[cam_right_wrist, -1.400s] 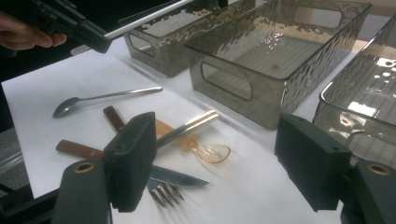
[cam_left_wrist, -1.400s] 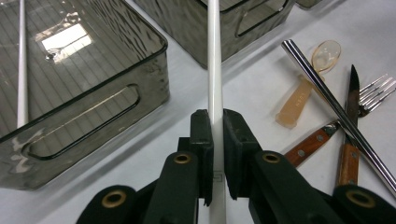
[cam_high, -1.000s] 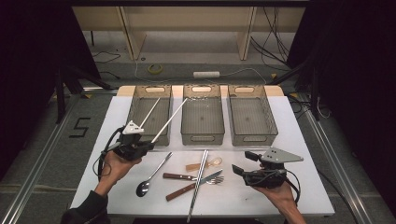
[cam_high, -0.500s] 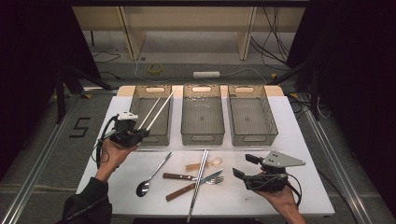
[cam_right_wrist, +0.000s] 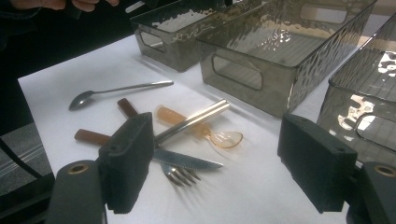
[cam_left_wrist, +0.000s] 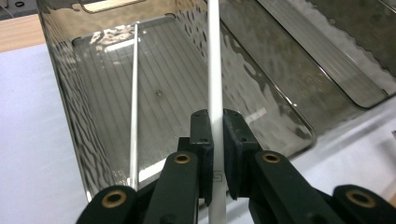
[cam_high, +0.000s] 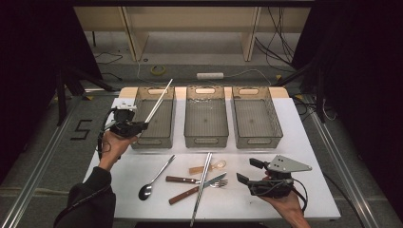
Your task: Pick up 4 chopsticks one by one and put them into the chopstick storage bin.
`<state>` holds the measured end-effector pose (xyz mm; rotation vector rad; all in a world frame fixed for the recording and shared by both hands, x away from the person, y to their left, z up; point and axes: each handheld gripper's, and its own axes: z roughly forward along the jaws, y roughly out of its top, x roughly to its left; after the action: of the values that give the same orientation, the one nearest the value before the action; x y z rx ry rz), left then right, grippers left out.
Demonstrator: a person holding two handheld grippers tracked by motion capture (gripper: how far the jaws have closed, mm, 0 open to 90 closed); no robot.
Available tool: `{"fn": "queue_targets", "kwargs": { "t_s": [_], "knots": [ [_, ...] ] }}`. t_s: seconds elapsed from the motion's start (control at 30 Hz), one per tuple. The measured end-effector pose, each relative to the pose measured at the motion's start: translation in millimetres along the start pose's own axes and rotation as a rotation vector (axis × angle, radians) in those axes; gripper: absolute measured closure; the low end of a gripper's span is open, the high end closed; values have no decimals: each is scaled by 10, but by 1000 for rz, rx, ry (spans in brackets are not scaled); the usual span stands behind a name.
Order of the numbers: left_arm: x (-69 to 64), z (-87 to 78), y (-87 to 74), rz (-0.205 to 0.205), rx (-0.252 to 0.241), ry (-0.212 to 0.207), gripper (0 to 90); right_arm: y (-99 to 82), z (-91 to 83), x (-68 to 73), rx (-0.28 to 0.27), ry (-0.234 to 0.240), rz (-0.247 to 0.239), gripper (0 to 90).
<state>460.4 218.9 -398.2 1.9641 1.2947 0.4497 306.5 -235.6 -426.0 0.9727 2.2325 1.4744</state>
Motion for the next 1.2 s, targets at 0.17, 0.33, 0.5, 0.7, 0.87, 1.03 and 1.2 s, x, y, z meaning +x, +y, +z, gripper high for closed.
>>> {"fn": "queue_targets", "kwargs": {
  "t_s": [0.17, 0.33, 0.5, 0.7, 0.87, 1.03, 1.2],
  "knots": [
    [52, 64, 62, -3, 14, 20, 826, -4, 0, 1, 2, 2, -2, 281],
    [113, 139, 90, -19, 32, 35, 826, -5, 8, 10, 7, 6, -7, 282],
    [179, 228, 77, -41, 61, 49, 825, -5, 15, 11, 11, 8, -12, 283],
    [224, 304, 41, -51, 91, 64, 825, -7, 16, 10, 15, 8, -9, 285],
    [234, 339, 47, -43, 115, 80, 825, -4, 24, 10, 14, 9, -14, 287],
    [256, 391, 34, -55, 132, 84, 823, -2, 22, 13, 18, 7, -18, 291],
    [256, 427, 17, -58, 150, 96, 823, 0, 22, 17, 19, 8, -18, 292]
  ]
}}
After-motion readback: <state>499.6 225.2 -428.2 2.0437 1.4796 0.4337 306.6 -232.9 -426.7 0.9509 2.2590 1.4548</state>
